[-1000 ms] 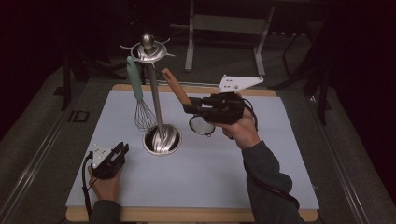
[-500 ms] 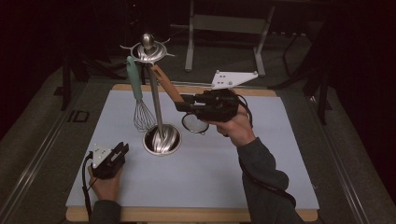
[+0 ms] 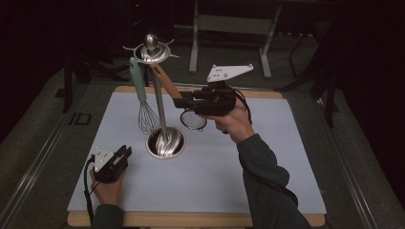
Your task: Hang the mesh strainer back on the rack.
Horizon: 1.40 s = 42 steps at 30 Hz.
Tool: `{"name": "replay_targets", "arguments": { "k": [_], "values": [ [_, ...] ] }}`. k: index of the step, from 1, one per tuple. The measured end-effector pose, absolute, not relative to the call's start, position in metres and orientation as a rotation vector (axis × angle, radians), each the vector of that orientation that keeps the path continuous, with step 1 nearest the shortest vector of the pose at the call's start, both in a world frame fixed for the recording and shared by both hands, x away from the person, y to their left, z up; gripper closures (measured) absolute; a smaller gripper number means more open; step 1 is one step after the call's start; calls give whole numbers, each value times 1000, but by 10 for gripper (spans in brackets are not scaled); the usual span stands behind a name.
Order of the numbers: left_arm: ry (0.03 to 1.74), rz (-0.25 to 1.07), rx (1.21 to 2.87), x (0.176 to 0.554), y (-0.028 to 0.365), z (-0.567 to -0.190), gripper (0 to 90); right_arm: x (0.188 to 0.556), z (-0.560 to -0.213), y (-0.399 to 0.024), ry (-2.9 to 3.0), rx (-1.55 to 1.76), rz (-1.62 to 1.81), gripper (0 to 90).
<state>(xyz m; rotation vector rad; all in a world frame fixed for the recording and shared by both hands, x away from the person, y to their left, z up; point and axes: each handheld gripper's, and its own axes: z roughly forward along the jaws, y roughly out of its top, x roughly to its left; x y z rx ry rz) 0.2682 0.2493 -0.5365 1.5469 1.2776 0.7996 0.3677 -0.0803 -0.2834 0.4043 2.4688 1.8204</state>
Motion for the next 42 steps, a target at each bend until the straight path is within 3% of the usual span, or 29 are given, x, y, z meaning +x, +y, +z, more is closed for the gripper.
{"name": "replay_targets", "arguments": {
  "k": [14,31,42],
  "values": [
    [1276,801,1547,268,249,-537,737,382,-287,-79,2512,507,1948,692],
    [1275,801,1547,268,249,-536,736,375,-282,-59,2418,642,1686,636],
    [1275,803,1548,268,249,-537,736,373,-281,-47,2429,625,1644,665]
  ]
}}
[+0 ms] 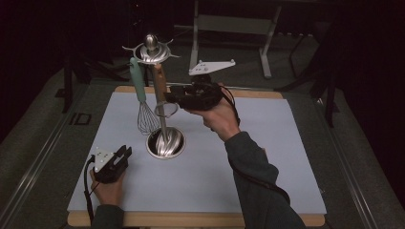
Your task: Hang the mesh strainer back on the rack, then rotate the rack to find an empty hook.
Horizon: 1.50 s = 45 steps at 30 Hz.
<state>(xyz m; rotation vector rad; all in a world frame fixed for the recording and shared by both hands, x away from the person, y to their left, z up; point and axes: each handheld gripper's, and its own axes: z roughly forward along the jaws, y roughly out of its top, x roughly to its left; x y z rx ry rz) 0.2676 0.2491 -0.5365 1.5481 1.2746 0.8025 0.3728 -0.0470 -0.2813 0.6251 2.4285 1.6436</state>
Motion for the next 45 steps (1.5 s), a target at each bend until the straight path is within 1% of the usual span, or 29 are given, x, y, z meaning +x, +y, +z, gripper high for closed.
{"name": "replay_targets", "arguments": {
  "k": [6,15,23,36,40,45],
  "values": [
    [1275,801,1545,268,249,-537,735,371,-278,-48,2426,606,1635,703],
    [1274,802,1547,268,249,-537,735,369,-279,-50,2443,580,1604,720],
    [1275,803,1544,268,250,-537,735,370,-284,-56,2463,557,1536,760],
    [1275,797,1549,268,249,-537,735,371,-297,-72,2492,561,1409,757],
    [1272,794,1559,269,249,-537,735,369,-301,-80,2498,555,1369,727],
    [1268,797,1550,267,248,-535,752,370,-311,-89,2522,579,1327,722]
  ]
}}
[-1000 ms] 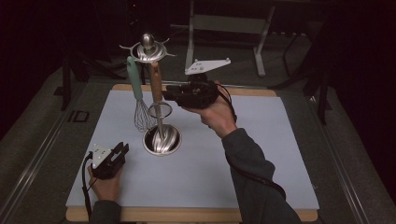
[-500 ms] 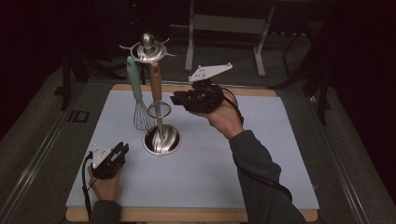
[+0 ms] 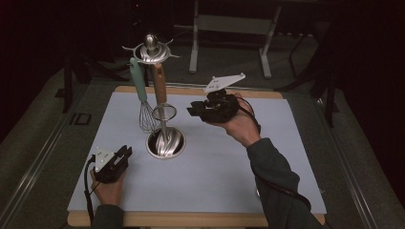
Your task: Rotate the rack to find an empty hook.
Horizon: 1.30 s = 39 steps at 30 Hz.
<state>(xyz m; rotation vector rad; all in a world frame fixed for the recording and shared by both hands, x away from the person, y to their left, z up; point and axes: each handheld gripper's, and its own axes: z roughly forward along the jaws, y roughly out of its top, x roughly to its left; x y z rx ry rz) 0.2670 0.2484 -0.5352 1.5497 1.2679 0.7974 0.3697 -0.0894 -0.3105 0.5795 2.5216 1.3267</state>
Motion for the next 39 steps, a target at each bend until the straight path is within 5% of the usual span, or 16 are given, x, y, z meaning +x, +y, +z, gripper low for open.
{"name": "replay_targets", "arguments": {
  "k": [15,39],
  "values": [
    [1155,718,1398,261,246,-485,888,362,-351,-129,2549,726,1195,627],
    [999,732,1310,273,241,-402,886,365,-435,-159,2602,856,1025,516]
  ]
}}
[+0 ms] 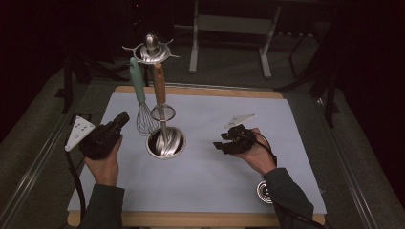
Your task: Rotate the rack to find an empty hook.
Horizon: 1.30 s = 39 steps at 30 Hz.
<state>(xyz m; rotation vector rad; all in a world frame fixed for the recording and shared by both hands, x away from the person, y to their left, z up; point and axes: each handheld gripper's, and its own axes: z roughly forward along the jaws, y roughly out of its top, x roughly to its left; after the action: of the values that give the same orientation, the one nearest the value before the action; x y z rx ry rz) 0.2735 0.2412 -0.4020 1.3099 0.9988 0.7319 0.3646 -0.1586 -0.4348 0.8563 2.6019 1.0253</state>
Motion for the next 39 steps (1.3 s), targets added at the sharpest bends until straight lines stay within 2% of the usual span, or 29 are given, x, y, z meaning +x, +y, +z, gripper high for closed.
{"name": "replay_targets", "arguments": {
  "k": [12,24,30,39],
  "values": [
    [921,745,1252,271,240,-380,889,348,-458,-172,2597,893,1015,529],
    [849,783,1204,271,235,-348,890,332,-483,-192,2605,973,1060,723],
    [800,789,1171,273,226,-329,891,327,-481,-200,2577,953,1068,885],
    [738,786,1164,278,211,-309,899,327,-483,-203,2568,972,1055,876]
  ]
}}
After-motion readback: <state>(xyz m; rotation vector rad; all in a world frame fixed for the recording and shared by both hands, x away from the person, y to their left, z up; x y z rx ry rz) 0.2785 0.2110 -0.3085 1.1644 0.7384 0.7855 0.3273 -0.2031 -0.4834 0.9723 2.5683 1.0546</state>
